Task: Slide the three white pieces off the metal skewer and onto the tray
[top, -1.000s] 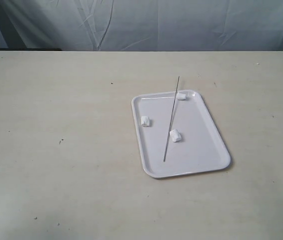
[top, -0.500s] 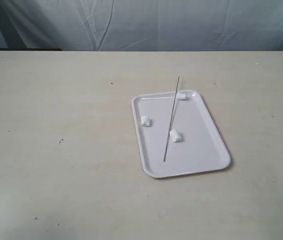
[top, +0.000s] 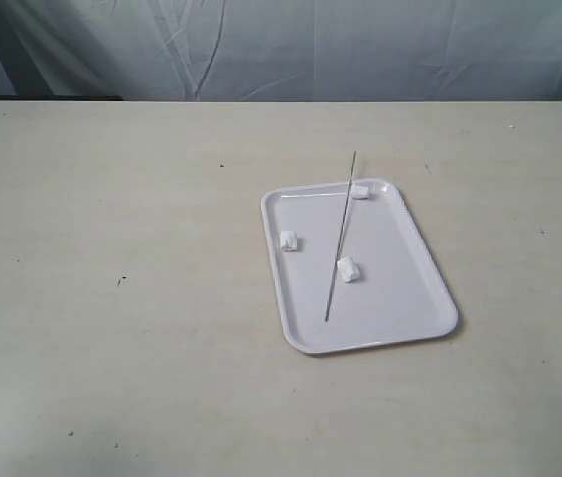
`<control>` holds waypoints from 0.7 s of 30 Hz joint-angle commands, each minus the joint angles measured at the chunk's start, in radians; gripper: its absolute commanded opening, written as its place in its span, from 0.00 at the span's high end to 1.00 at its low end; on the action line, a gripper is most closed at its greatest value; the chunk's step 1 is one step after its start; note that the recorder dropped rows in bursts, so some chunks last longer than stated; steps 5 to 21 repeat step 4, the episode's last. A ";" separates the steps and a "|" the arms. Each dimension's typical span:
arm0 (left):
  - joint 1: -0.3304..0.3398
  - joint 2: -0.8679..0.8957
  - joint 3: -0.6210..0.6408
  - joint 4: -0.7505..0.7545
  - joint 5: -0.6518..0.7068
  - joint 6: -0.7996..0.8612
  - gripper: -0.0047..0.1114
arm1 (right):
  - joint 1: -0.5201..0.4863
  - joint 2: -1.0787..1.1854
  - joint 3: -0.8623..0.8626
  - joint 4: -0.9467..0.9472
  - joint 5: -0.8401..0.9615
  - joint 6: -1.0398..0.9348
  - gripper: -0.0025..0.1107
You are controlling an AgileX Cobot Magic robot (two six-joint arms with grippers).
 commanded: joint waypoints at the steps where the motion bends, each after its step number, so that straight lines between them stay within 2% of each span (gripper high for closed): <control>1: 0.002 -0.003 0.005 0.000 -0.011 0.001 0.96 | -0.006 -0.005 0.001 0.000 -0.003 -0.008 0.98; 21: 0.002 -0.003 0.005 0.000 -0.011 0.001 0.96 | -0.006 -0.005 0.001 0.000 -0.003 -0.008 0.98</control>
